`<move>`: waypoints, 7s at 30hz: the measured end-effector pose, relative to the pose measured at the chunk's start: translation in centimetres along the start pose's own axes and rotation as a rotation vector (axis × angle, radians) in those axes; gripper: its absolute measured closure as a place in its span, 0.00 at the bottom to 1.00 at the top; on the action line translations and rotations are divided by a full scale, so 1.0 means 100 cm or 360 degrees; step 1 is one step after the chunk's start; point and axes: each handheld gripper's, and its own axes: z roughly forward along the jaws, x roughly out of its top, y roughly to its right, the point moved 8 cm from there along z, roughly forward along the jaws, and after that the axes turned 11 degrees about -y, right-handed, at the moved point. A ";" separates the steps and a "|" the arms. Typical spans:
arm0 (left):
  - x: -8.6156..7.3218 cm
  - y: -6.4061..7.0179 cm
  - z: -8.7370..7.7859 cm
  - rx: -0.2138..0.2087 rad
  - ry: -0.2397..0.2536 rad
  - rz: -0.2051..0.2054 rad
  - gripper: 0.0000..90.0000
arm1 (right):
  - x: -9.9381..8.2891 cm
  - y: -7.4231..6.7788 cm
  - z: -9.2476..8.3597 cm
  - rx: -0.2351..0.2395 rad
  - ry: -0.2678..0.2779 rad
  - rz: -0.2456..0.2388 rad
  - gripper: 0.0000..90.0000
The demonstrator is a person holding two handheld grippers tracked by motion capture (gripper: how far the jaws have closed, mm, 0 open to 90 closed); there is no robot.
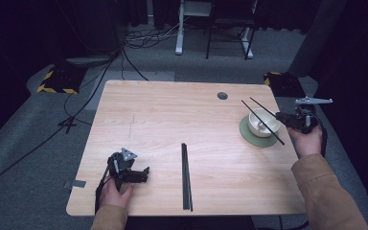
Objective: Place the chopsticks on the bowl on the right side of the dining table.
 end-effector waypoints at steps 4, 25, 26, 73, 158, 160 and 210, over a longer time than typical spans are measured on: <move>0.000 0.000 0.000 0.0000 0.0000 0.0000 0.00 | -0.003 0.002 0.007 -0.0005 -0.0024 -0.0002 0.95; 0.000 0.000 0.000 0.0000 0.0000 0.0000 0.00 | -0.016 0.009 0.042 0.0001 -0.0172 0.0046 0.94; 0.000 0.000 0.000 0.0000 0.0000 0.0001 0.00 | -0.017 0.010 0.043 0.0010 -0.0180 0.0049 0.94; 0.000 0.000 0.000 -0.0002 -0.0004 0.0001 0.01 | -0.007 -0.031 0.055 0.0109 -0.0214 -0.0098 0.70; 0.000 0.001 0.000 0.0003 0.0000 -0.0016 0.00 | 0.010 -0.027 0.048 -0.0095 -0.0090 -0.0085 0.53; 0.000 0.000 0.000 0.0006 -0.0001 -0.0010 0.00 | 0.014 -0.028 0.055 -0.0077 -0.0085 -0.0089 0.53; 0.002 0.000 0.001 0.0001 0.0002 -0.0011 0.00 | -0.048 0.039 0.016 -0.0227 -0.0105 0.0005 0.46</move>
